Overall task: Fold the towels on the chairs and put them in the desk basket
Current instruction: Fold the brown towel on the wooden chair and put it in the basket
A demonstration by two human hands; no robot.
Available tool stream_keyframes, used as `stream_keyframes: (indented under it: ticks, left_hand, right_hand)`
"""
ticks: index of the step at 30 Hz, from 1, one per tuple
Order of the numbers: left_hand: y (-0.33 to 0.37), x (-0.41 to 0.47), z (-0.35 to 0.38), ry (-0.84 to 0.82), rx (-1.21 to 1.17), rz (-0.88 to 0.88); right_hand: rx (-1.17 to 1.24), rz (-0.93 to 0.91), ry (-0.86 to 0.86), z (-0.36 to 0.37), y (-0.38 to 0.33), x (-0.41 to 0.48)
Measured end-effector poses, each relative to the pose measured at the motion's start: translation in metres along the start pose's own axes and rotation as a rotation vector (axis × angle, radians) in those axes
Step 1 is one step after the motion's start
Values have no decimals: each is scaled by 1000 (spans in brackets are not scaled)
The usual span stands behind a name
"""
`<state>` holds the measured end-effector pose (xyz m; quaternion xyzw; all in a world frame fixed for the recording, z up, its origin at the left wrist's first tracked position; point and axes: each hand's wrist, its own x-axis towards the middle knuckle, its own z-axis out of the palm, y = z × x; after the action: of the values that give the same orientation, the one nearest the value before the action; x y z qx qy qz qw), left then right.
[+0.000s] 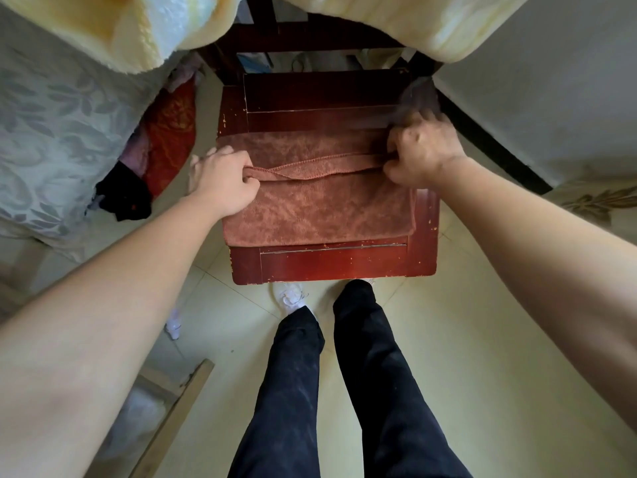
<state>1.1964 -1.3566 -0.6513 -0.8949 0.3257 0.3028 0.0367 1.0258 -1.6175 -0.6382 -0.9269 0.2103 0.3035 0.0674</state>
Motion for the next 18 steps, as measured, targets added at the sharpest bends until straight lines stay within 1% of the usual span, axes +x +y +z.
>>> stream_keyframes:
  ticks: [3, 6, 8, 10, 12, 15, 16, 18]
  left_hand:
    - [-2, -2, -7, 34, 1, -8]
    - [-1, -1, -14, 84, -1, -30]
    - [3, 3, -18, 123, -137, -147]
    - [4, 11, -17, 147, -335, -321]
    - [0, 20, -12, 167, -420, -411]
    - [-5, 24, -5, 188, -395, -377]
    - [-7, 23, -3, 221, -391, -349]
    - [-6, 22, -2, 354, -399, -267]
  right_hand:
    - [41, 6, -25, -3, 3, -1]
    - [119, 47, -7, -1, 7, 1]
    - [260, 151, -12, 2, 10, 5]
    - [414, 293, -20, 7, 12, 9]
    - [512, 376, -6, 15, 12, 13]
    - [611, 412, 51, 24, 11, 14]
    - [654, 423, 74, 27, 10, 16]
    - [719, 436, 117, 33, 9, 16]
